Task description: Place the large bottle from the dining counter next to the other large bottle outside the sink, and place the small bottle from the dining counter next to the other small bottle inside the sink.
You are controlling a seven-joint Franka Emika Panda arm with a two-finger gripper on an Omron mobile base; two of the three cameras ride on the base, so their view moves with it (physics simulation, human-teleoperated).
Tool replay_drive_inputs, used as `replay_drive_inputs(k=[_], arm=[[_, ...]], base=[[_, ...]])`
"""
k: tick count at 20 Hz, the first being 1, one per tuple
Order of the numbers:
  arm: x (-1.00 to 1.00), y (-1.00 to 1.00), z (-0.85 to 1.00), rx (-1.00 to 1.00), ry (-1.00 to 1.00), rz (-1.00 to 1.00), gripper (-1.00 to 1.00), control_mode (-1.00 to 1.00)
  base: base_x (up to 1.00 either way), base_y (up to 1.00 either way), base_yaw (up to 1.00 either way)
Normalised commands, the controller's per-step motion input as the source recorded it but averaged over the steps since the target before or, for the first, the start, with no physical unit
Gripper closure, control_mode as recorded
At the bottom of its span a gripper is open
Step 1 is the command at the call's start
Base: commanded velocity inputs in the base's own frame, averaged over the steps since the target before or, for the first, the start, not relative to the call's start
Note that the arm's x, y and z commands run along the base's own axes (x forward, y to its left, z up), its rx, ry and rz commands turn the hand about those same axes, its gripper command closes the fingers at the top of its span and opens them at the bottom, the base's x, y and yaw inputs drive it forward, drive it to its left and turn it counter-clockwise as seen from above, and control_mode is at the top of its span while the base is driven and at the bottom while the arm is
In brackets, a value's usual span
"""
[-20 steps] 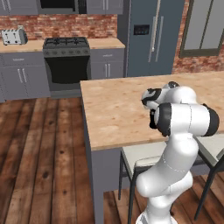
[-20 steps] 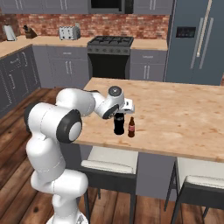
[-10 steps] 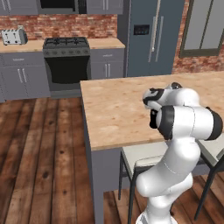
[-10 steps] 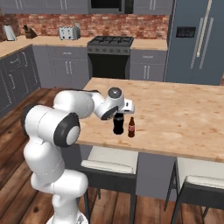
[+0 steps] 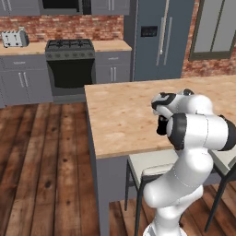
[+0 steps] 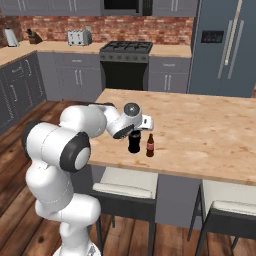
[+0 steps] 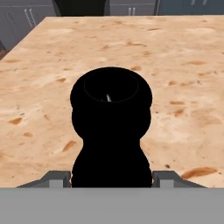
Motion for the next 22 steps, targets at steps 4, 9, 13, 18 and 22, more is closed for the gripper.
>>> replay_drive_inputs(k=[4,9,13,18,22], arm=[[0.00,0.00,0.08,0.02,-0.01,0.00,1.00,-1.00],[0.00,0.00,0.01,0.03,0.00,0.00,1.00,-1.00],[0.00,0.00,0.00,0.02,0.00,0.00,1.00,1.00],[0.00,0.00,0.00,0.00,0.00,0.00,1.00,1.00],[0.00,0.00,0.00,0.00,0.00,0.00,1.00,1.00]], base=[[0.00,0.00,0.00],[0.00,0.00,0.00],[0.00,0.02,0.00],[-0.02,0.25,0.01],[-0.07,0.46,0.01]])
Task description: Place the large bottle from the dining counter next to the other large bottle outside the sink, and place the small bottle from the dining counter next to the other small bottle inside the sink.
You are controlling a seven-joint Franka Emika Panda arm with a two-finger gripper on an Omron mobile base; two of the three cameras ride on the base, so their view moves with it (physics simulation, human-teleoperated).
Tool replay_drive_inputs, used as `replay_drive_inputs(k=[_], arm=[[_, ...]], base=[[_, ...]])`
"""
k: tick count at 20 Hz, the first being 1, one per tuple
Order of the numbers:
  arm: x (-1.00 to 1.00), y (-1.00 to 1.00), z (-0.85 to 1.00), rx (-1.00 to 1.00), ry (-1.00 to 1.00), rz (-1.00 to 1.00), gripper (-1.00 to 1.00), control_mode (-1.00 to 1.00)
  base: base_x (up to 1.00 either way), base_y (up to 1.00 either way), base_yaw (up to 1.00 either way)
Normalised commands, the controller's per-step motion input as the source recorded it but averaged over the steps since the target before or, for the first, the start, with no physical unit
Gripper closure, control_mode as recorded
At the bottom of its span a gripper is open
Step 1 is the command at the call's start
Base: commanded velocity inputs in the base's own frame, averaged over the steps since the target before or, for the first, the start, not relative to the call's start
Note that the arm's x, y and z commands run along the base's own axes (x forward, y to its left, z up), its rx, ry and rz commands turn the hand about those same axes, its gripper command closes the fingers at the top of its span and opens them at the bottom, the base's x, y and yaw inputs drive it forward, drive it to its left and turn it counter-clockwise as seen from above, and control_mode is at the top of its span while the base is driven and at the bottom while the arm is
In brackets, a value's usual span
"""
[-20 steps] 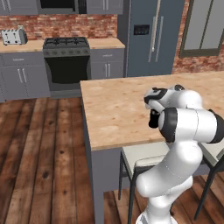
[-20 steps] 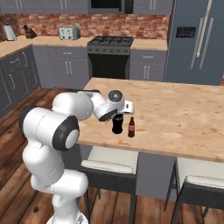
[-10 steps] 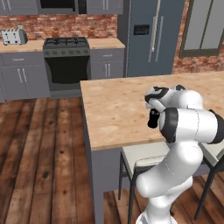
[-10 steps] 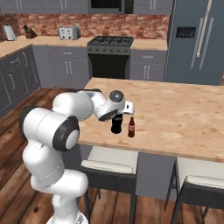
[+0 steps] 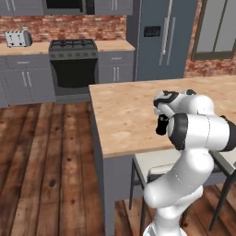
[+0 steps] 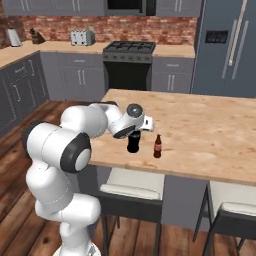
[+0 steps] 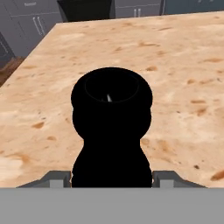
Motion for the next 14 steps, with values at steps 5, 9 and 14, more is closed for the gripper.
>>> replay_drive_inputs(k=[5,9,14], arm=[[0.00,0.00,0.00,0.00,0.00,0.00,1.00,1.00],[0.00,0.00,0.00,0.00,0.00,0.00,1.00,1.00],[0.00,0.00,0.00,0.00,0.00,0.00,1.00,1.00]], base=[[-0.11,0.56,0.01],[-0.07,0.62,0.01],[-0.01,0.70,0.02]])
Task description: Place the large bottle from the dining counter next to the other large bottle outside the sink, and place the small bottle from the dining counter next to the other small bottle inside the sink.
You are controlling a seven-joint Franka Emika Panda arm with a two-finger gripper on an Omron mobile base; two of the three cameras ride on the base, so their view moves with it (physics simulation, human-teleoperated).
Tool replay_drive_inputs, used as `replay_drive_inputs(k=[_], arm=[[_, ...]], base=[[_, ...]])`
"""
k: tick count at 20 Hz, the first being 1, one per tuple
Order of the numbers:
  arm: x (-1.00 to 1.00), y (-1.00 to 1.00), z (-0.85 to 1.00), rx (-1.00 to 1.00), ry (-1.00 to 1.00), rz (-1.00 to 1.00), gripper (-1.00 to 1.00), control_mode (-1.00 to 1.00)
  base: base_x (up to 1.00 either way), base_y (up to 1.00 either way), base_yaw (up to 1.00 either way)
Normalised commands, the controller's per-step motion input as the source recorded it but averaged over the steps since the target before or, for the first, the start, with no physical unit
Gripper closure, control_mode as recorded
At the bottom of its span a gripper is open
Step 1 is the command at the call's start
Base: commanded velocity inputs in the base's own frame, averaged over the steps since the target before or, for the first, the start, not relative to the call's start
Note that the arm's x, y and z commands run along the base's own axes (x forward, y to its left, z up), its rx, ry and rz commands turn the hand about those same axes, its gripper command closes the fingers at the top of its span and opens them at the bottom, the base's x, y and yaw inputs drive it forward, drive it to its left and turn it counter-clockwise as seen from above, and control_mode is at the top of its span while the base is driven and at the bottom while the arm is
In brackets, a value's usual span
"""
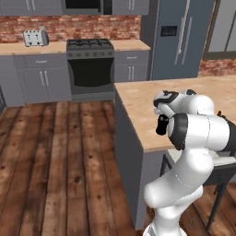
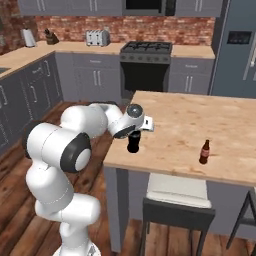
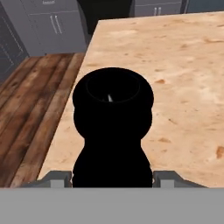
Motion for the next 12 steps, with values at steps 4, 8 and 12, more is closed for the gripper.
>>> replay_drive_inputs(k=[4,8,12], arm=[[0.00,0.00,0.00,0.00,0.00,0.00,1.00,1.00],[0.00,0.00,0.00,0.00,0.00,0.00,1.00,1.00],[0.00,0.00,0.00,0.00,0.00,0.00,1.00,1.00]], base=[[0.00,0.69,0.02],[0.00,0.71,0.03],[0.00,0.73,0.04]])
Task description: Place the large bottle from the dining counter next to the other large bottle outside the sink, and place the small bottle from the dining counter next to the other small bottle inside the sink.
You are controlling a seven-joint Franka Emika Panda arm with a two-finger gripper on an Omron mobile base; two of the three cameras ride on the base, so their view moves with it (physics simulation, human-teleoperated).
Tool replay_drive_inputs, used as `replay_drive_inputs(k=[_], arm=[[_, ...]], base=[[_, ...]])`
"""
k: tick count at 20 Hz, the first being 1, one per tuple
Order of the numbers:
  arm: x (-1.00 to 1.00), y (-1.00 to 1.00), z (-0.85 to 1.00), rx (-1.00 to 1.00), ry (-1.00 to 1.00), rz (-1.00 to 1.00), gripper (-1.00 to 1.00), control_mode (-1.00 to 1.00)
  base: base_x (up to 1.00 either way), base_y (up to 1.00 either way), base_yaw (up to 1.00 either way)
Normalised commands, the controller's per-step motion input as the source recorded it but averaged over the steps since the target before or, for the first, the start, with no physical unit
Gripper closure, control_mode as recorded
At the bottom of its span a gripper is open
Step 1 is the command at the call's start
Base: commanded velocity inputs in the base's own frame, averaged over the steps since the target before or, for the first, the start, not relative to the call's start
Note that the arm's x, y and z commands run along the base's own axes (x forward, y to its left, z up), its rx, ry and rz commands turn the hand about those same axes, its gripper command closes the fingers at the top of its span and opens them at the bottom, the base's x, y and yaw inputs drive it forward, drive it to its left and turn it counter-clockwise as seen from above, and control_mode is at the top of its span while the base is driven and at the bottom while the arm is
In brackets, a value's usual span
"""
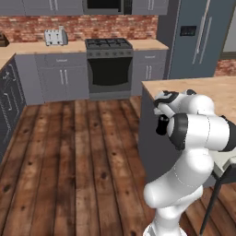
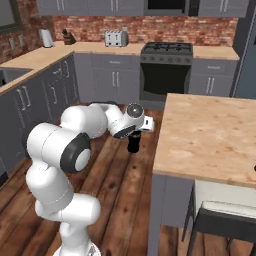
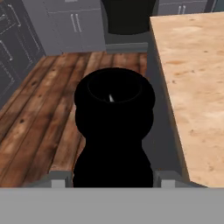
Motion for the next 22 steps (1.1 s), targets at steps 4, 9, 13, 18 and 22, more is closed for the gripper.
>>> replay_drive_inputs(k=[4,9,13,18,22], arm=[[0.00,0.00,0.00,0.00,0.00,0.00,1.00,1.00],[0.00,0.00,0.00,0.00,0.00,0.00,1.00,1.00],[0.00,0.00,0.00,0.00,0.00,0.00,1.00,1.00],[0.00,0.00,0.00,0.00,0.00,0.00,1.00,1.00],[0.00,0.00,0.00,0.00,0.00,0.00,1.00,1.00]], base=[[0.01,0.71,0.07],[0.14,0.63,0.13],[0.19,0.54,0.19],[0.55,0.23,0.14],[0.93,0.00,0.07]])
